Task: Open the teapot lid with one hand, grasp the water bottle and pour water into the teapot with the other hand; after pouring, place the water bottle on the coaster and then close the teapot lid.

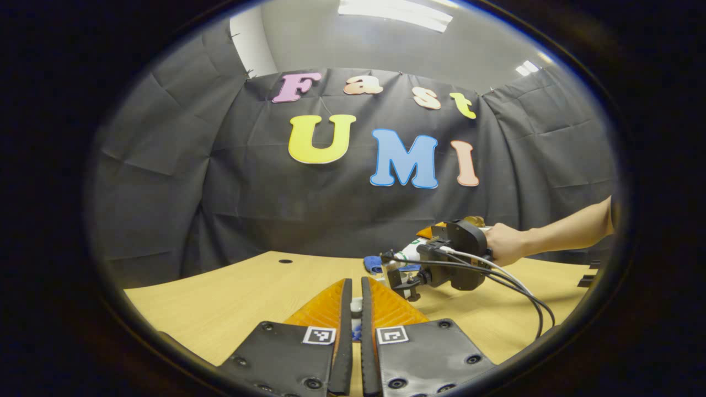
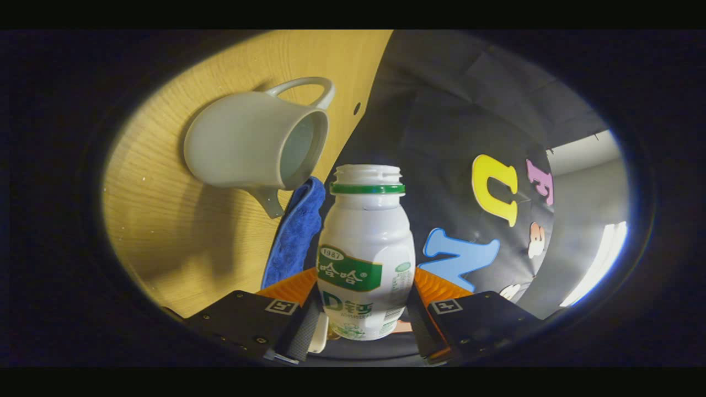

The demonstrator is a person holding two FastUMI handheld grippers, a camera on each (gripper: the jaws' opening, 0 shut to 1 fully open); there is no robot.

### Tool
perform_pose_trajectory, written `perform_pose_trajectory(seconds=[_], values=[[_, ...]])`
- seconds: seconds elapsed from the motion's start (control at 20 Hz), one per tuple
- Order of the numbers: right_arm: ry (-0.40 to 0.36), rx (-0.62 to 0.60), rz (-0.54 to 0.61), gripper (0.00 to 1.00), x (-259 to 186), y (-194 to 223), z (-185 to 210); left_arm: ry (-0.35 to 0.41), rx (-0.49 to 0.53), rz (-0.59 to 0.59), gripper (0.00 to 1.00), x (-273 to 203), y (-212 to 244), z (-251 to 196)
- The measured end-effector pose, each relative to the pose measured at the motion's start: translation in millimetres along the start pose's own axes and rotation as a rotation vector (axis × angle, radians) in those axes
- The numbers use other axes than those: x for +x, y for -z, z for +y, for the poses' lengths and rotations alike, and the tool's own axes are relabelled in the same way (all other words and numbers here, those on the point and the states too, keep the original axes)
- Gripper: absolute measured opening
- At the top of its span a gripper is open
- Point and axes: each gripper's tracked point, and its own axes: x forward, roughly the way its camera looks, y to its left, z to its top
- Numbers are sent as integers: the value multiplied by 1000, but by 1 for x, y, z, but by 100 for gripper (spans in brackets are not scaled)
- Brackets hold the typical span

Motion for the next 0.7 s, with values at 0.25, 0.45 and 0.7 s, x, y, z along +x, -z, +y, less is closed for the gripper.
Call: perform_pose_trajectory(seconds=[0.25,0.45,0.7], values=[[-37,226,34,72,-6,4,13,0,-4,10,17,2,4,-2],[-79,485,43,72,-14,6,19,-8,7,21,17,3,4,-3],[-147,953,62,72,-31,19,15,-5,-5,40,17,8,10,-8]])
